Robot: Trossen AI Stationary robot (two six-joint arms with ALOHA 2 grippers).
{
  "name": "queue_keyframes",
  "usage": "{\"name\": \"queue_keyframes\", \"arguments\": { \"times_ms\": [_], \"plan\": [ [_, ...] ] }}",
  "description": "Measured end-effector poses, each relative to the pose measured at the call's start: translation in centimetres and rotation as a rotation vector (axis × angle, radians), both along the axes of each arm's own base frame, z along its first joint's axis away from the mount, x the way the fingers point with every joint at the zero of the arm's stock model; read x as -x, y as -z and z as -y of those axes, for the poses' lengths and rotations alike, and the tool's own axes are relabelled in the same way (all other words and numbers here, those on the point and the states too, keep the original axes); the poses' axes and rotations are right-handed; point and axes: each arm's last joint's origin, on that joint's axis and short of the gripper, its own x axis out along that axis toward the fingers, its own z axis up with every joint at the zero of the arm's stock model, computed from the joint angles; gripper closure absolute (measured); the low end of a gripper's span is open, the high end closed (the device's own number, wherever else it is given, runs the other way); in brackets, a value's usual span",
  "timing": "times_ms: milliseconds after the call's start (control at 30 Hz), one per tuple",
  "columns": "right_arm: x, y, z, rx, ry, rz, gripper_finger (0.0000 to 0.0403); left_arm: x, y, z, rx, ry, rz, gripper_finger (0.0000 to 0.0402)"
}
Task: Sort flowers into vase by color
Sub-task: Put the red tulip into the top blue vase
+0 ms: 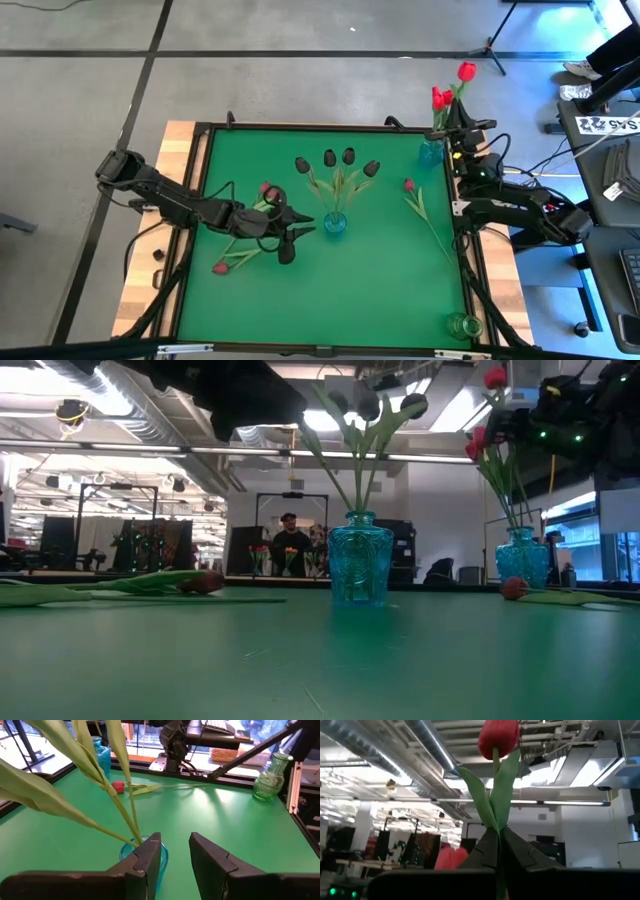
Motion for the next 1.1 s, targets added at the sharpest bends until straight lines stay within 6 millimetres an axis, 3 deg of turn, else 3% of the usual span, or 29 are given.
{"name": "queue_keyframes", "arguments": {
  "times_ms": [133, 367, 533, 733, 1100],
  "plan": [
    [0.1, -0.7, -0.9, 0.024, -0.082, 0.090, 0.0396, 0.1, -0.1, -0.1, 0.014, -0.030, 0.012, 0.0295],
    [-1.5, -2.1, -5.1, -0.008, -0.392, 0.195, 0.0398, -0.1, -1.3, 0.2, 0.069, 0.036, 0.107, 0.0253],
    [-3.9, -2.8, -8.3, -0.161, -0.620, 0.117, 0.0399, -0.7, -0.7, 1.3, 0.078, 0.121, 0.135, 0.0223],
    [-6.0, -3.9, -12.8, -0.335, -0.801, 0.031, 0.0399, -2.1, 0.6, 3.7, 0.057, 0.192, 0.265, 0.0218],
    [-9.5, -3.7, -21.4, -0.458, -1.049, -0.174, 0.0399, -4.3, 3.4, 4.5, 0.125, 0.182, 0.399, 0.0217]
  ]
}}
